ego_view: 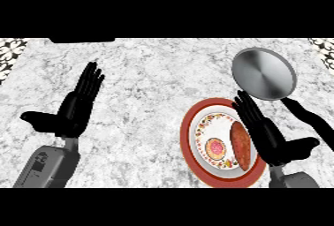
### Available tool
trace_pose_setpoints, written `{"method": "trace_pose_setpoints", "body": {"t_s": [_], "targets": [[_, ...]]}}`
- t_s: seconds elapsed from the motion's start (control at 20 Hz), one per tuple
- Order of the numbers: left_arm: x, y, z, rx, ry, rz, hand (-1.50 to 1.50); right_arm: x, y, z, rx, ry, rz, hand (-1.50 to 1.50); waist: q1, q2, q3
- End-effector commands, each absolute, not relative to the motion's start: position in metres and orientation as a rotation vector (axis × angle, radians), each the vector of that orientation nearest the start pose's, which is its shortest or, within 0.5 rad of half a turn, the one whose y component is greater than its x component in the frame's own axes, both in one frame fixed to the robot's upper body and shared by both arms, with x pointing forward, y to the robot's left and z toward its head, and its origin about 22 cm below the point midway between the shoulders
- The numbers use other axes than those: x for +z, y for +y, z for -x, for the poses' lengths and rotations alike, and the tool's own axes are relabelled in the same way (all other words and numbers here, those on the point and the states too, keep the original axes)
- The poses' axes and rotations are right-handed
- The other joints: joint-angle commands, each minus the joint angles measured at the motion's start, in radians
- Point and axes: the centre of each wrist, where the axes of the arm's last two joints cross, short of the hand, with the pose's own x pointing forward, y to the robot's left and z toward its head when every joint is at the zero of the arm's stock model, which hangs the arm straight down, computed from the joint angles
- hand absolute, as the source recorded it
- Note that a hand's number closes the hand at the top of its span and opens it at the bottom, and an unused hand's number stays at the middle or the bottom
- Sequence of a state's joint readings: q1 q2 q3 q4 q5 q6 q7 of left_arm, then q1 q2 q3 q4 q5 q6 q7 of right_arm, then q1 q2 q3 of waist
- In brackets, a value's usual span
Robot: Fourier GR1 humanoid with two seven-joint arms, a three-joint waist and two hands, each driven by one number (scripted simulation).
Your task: Pick the sweet potato from the plate and place it in the pan
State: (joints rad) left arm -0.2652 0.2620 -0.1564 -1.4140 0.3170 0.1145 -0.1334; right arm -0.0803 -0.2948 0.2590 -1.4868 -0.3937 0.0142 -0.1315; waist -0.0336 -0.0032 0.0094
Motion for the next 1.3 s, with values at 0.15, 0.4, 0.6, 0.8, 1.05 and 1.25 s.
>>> {"method": "trace_pose_setpoints", "body": {"t_s": [0.15,0.4,0.6,0.8,1.05,1.25], "targets": [[0.048,0.26,-0.305,-0.001,-1.668,-0.074,0.0,0.078,-0.287,-0.299,0.212,-1.794,-0.516,1.5,0.045,0.004,-0.007],[0.044,0.269,-0.289,0.035,-1.53,-0.094,0.0,0.089,-0.369,-0.286,0.416,-1.852,-0.06,1.5,0.037,0.0,-0.006],[0.049,0.28,-0.274,0.045,-1.532,-0.095,0.0,0.072,-0.425,-0.25,0.556,-1.819,-0.012,-1.5,0.037,0.0,-0.007],[0.053,0.266,-0.273,0.052,-1.518,-0.091,0.0,0.101,-0.459,-0.245,0.716,-1.817,0.081,-1.5,0.035,0.001,-0.008],[0.068,0.292,-0.278,0.028,-1.515,-0.106,0.0,0.128,-0.442,-0.274,0.907,-1.854,0.126,-1.5,0.042,0.002,-0.009],[0.064,0.264,-0.282,0.007,-1.517,-0.081,0.0,0.147,-0.414,-0.297,1.112,-1.751,0.175,-1.5,0.053,0.004,-0.009]]}}
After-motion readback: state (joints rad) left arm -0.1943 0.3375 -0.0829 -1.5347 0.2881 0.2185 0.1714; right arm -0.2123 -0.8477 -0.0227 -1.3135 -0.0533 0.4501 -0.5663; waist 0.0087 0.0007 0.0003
